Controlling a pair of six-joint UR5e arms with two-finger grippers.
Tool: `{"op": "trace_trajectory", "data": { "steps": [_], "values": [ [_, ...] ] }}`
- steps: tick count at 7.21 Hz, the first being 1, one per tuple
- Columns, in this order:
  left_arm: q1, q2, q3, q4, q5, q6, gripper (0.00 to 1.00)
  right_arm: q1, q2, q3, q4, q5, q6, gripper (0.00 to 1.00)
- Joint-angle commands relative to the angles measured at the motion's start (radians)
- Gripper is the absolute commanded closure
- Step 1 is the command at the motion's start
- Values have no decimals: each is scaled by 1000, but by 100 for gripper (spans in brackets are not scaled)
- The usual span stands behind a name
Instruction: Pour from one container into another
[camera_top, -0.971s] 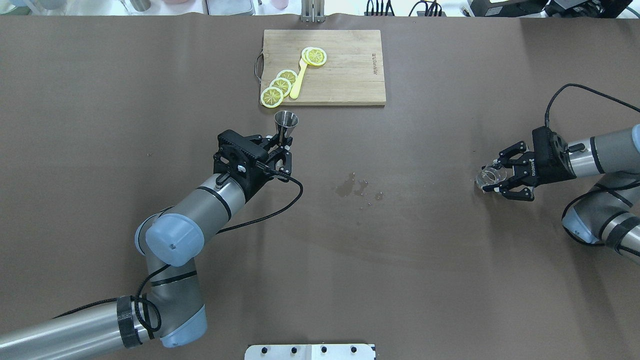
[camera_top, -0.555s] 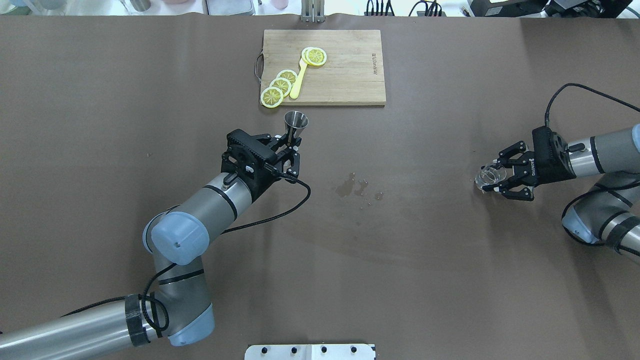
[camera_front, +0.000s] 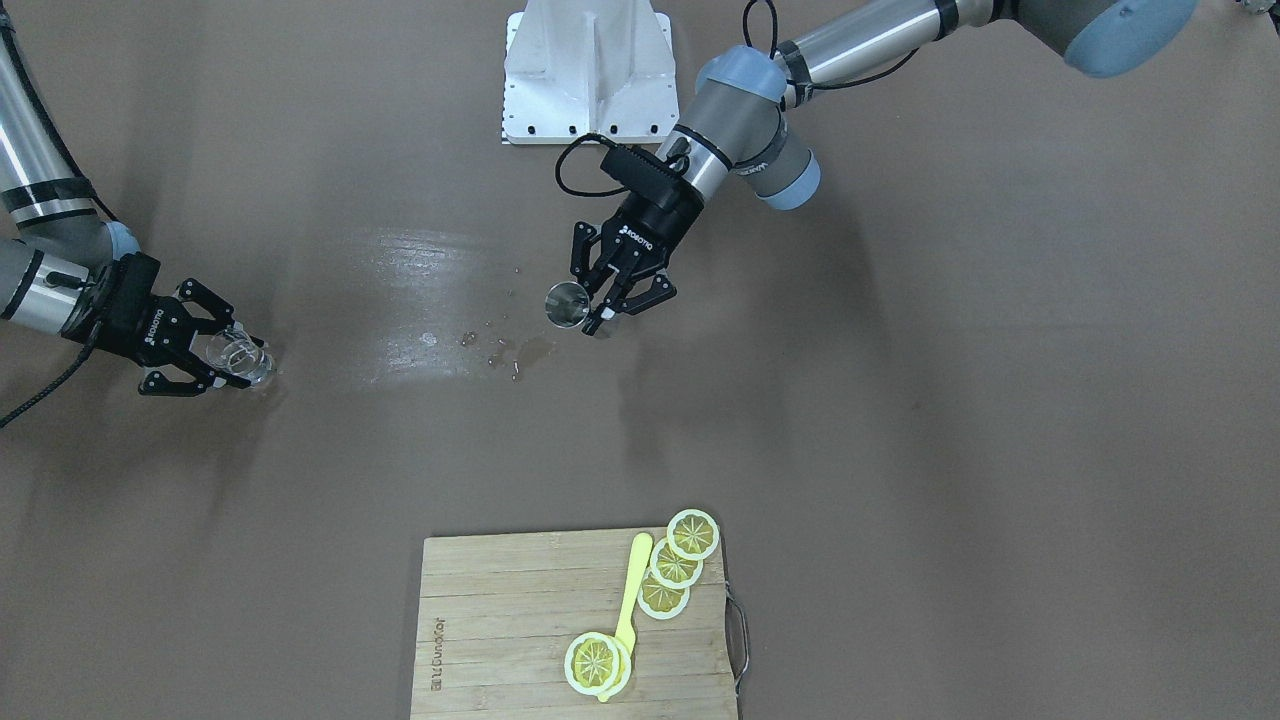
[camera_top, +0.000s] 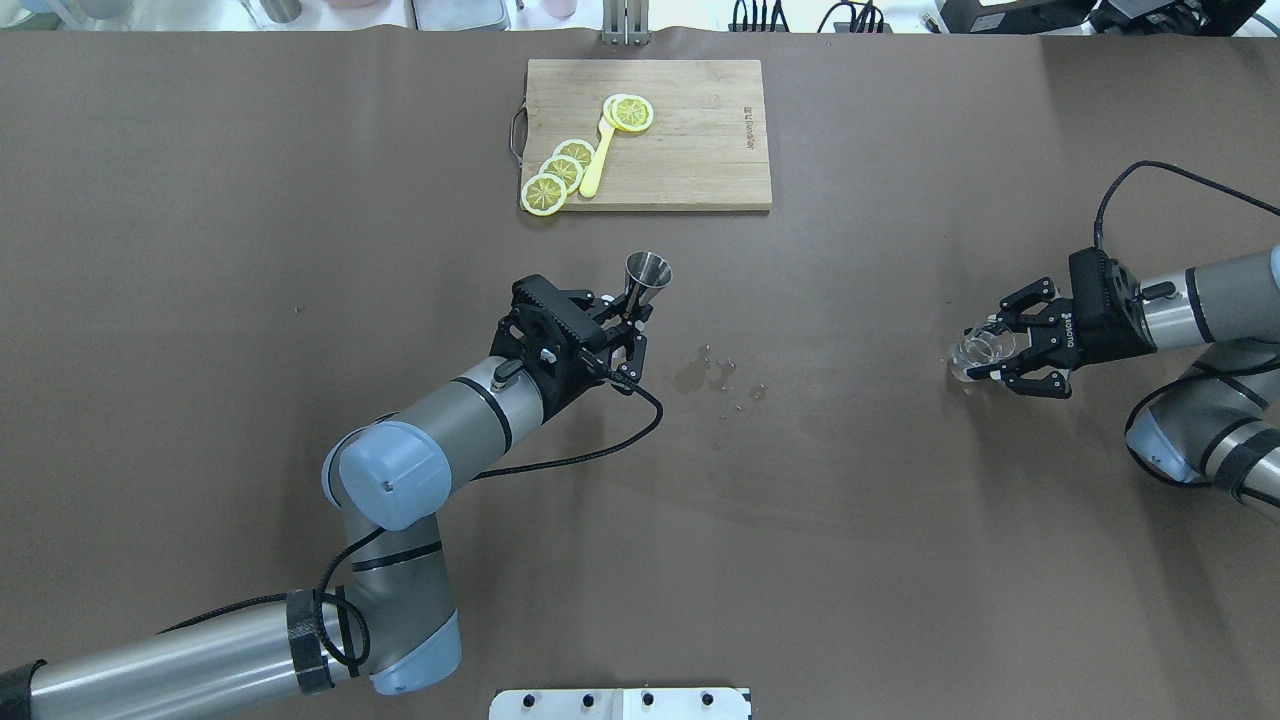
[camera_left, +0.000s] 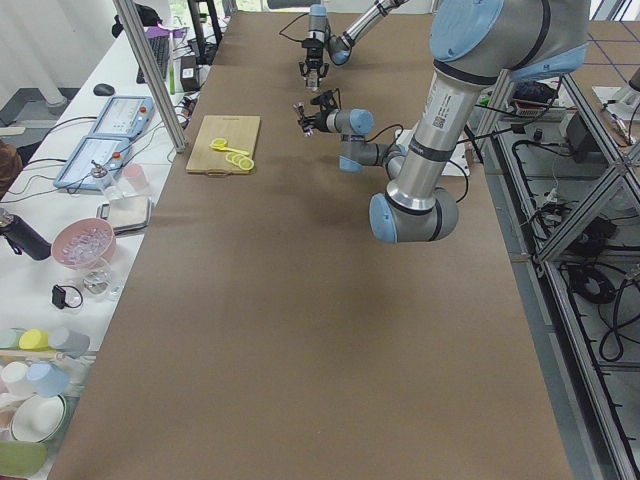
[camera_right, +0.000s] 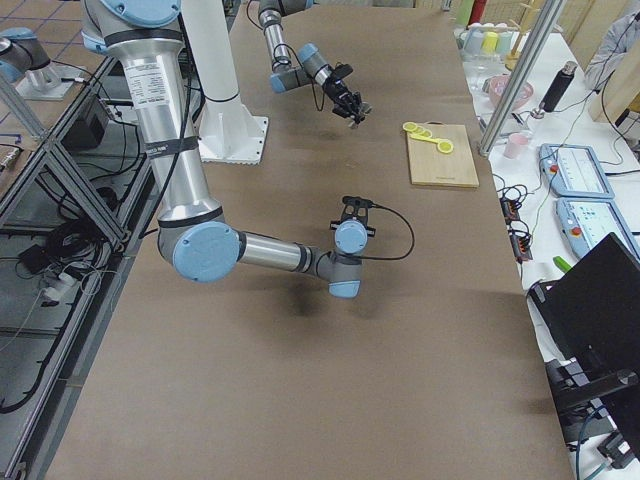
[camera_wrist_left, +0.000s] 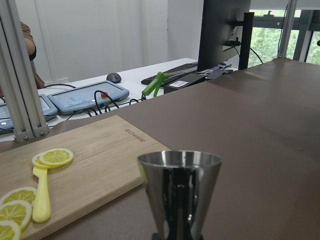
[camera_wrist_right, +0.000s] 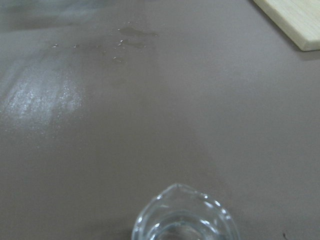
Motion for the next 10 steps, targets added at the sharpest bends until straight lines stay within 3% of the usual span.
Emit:
{"op": "trace_trajectory", "data": {
  "steps": [1,2,7,10],
  "values": [
    [0,5,-11,-69,-55,70,100,21,3,26,-38,51,-9,89],
    [3,-2,-10,-74,-78,98,100,23,18,27,-50,51,-12,100],
    [3,-18,-10,-71,-92,126,100,24,128,30,-105,49,-91,100],
    [28,-32,-13,-71,-130,153,100,24,158,114,-231,36,-92,100]
  ]
}}
